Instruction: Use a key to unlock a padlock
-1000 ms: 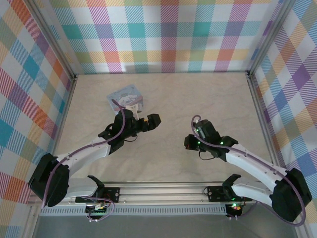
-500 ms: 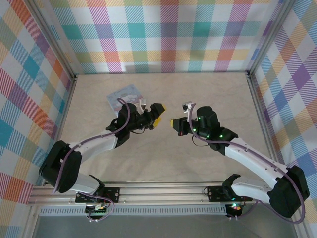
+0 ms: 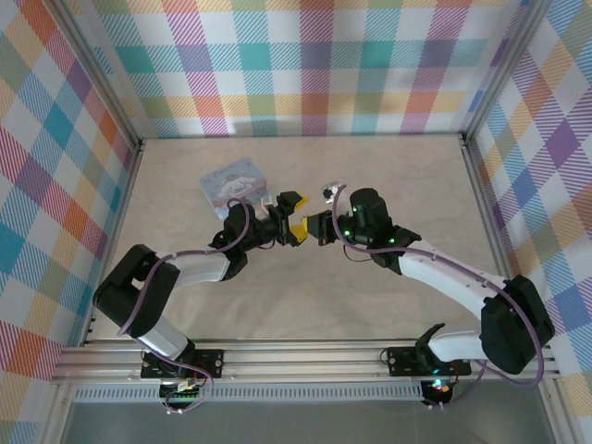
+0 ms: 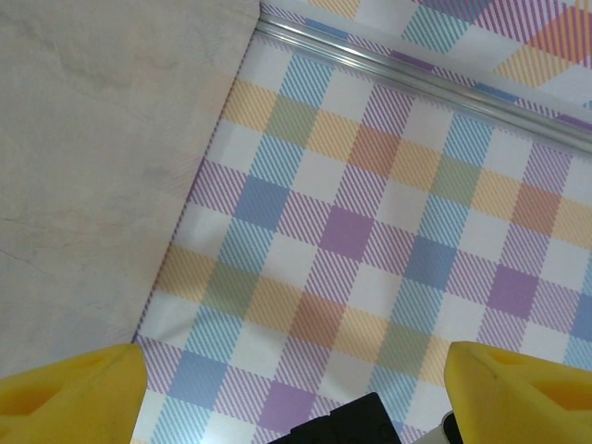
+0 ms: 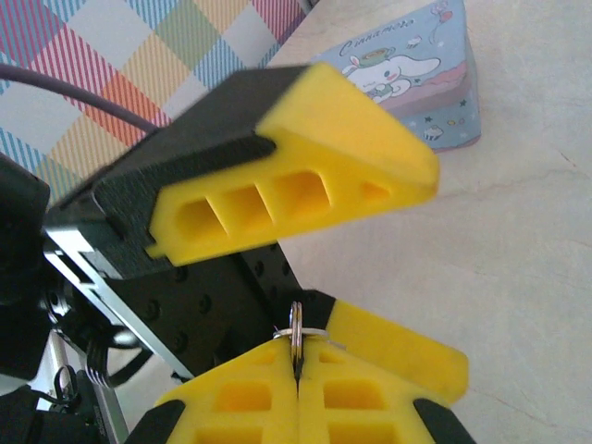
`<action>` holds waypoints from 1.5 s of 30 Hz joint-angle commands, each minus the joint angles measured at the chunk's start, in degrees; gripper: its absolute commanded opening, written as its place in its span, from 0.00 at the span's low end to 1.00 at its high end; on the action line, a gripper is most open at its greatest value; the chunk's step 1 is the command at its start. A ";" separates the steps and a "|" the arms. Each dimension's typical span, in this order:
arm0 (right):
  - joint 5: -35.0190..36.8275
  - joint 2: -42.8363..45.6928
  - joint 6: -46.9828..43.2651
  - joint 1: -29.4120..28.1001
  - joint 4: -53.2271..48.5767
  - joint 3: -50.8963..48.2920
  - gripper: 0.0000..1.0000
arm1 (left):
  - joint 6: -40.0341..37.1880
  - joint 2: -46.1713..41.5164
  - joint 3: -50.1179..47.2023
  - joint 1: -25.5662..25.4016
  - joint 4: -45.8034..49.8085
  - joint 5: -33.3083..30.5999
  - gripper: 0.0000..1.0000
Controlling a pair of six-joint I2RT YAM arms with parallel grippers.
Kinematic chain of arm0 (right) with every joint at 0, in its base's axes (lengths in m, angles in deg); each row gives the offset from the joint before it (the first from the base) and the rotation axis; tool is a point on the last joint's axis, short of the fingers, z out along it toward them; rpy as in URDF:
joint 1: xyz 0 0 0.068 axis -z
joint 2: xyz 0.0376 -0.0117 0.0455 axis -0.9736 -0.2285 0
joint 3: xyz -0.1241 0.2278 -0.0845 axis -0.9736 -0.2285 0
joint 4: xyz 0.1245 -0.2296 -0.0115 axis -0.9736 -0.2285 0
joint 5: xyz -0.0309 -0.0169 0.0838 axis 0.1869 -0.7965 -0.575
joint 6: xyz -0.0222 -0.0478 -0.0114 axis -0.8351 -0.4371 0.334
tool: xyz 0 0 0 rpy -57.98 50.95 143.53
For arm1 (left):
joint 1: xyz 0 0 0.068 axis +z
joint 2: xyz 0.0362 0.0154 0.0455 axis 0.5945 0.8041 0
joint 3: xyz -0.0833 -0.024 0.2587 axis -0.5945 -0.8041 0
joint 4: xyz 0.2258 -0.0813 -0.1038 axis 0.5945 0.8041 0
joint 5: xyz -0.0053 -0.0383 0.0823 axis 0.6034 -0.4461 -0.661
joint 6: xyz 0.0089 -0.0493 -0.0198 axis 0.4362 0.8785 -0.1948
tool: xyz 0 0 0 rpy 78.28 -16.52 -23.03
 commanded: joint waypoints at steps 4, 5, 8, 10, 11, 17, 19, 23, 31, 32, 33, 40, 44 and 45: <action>-1.21 -1.66 -0.55 -0.57 3.45 1.46 0.00 | 4.47 0.47 -0.79 -0.39 -6.88 -0.61 0.75; -1.15 -1.68 -0.48 -0.65 3.35 1.35 0.00 | 4.56 0.47 -0.84 -0.37 -6.88 -0.75 0.74; -1.00 -1.55 -0.46 -0.66 2.32 1.00 0.00 | 4.89 0.64 -0.78 -0.38 -7.18 -0.80 0.68; -0.79 -1.49 -0.55 -0.74 1.80 0.65 0.00 | 5.00 0.82 -0.64 -0.39 -7.41 -0.84 0.64; -0.62 -1.33 -0.51 -0.72 1.75 0.36 0.00 | 5.00 0.88 -0.65 -0.39 -7.41 -0.88 0.61; 0.02 -0.30 -0.46 -0.83 1.09 -0.65 0.00 | 4.73 0.81 -0.95 -0.39 -7.15 -1.11 0.51; 0.15 0.07 -0.50 -0.77 0.99 -0.85 0.00 | 4.56 0.82 -0.91 -0.39 -6.89 -1.11 0.47; 0.85 1.03 -0.46 -0.81 0.84 -1.28 0.00 | 4.38 0.73 -1.08 -0.39 -6.53 -1.20 0.42; 1.56 2.28 -0.81 -0.79 0.21 -1.73 0.00 | 4.16 1.29 -1.19 -0.48 -6.09 -1.22 0.31; 1.60 2.29 -0.92 -0.83 0.18 -1.61 0.00 | 4.13 1.35 -1.27 -0.48 -6.09 -1.19 0.29; 1.60 2.34 -0.90 -0.83 0.13 -1.64 0.00 | 4.12 1.43 -1.26 -0.48 -6.08 -1.21 0.27; 1.95 2.72 -1.12 -0.83 -0.05 -1.81 0.00 | 3.85 1.71 -1.26 -0.48 -5.67 -1.19 0.17; 2.08 2.99 -1.02 -0.83 -0.07 -1.91 0.00 | 3.78 1.79 -1.35 -0.56 -5.65 -1.26 0.12; 2.04 3.08 -1.00 -0.82 -0.11 -1.95 0.00 | 3.78 1.79 -1.44 -0.56 -5.66 -1.15 0.11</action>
